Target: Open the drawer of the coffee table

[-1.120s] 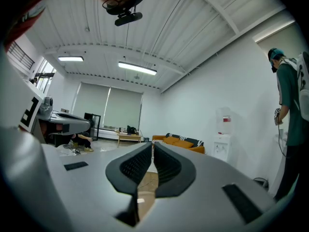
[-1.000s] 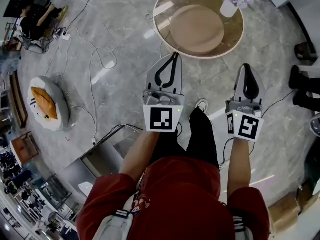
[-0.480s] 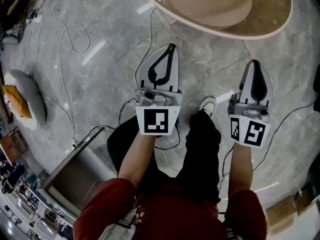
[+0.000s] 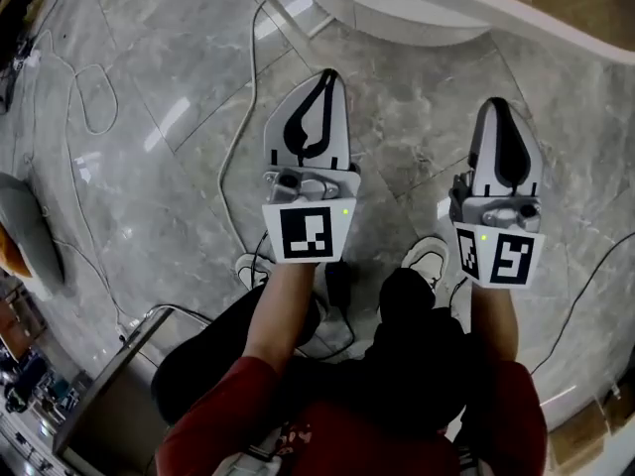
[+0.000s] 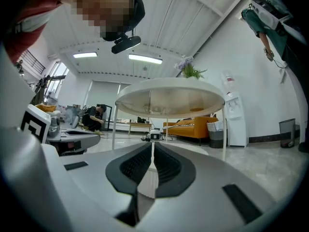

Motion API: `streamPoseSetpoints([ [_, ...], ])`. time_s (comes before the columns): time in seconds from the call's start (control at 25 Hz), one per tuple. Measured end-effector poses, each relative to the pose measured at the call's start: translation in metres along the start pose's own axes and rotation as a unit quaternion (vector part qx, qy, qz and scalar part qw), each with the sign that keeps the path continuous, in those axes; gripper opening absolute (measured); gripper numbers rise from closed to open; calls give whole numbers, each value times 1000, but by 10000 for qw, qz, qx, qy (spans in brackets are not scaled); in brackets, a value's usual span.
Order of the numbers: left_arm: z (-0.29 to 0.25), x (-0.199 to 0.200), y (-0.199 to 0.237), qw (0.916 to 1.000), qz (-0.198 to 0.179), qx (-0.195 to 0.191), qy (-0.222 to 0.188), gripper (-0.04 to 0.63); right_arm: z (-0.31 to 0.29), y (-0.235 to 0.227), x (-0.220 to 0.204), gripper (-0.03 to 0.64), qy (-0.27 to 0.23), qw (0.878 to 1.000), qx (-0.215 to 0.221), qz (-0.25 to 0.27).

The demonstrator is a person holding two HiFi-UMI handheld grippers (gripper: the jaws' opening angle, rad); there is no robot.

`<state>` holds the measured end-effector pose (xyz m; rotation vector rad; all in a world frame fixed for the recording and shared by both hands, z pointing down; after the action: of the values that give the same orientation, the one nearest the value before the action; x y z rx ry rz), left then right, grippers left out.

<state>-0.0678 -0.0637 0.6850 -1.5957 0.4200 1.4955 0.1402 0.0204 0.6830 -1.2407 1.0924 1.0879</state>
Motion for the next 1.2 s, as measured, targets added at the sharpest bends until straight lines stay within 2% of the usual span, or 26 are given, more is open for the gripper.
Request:
streamPoseSetpoints([
  [0.24, 17, -45, -21, 9995, 69, -80, 312, 14, 3, -3, -56, 28, 298, 9987, -5, -423],
  [0.6, 15, -64, -44, 9989, 54, -164, 427, 14, -2, -18, -98, 28, 655, 9942, 24, -850],
  [0.72, 7, -66, -54, 9987, 48, -257, 434, 14, -15, -36, -122, 28, 932, 9835, -105, -1550],
  [0.76, 5, -66, -57, 9985, 58, -292, 451, 14, -20, -42, -134, 29, 1052, 9743, -93, -1990],
  [0.8, 4, -67, -59, 9983, 72, -327, 475, 14, -27, -48, -146, 72, 1158, 9609, -21, -2517],
  [0.88, 1, -68, -63, 9977, 102, -383, 545, 14, -45, -59, -167, 181, 1183, 9226, 257, -3663],
  [0.96, 1, -69, -67, 9973, 114, -412, 603, 14, -68, -69, -178, 258, 876, 8826, 767, -4554],
  [1.04, -1, -71, -71, 9968, 111, -437, 656, 14, -83, -86, -191, 292, 568, 8517, 961, -5120],
  [1.2, -3, -75, -78, 9959, 135, -482, 759, 14, -95, -115, -215, 313, 144, 8037, 814, -5893],
])
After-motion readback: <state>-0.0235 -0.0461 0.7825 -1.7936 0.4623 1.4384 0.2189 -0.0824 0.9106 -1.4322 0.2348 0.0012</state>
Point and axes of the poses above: the fingertips, and each gripper's own axes: z backward along the fingers, y to its left, x out of its top, the point moved 7 cm from there along z, backward along the fingers, and after that the axes turned 11 degrees about -z, right-handed, at the moved point
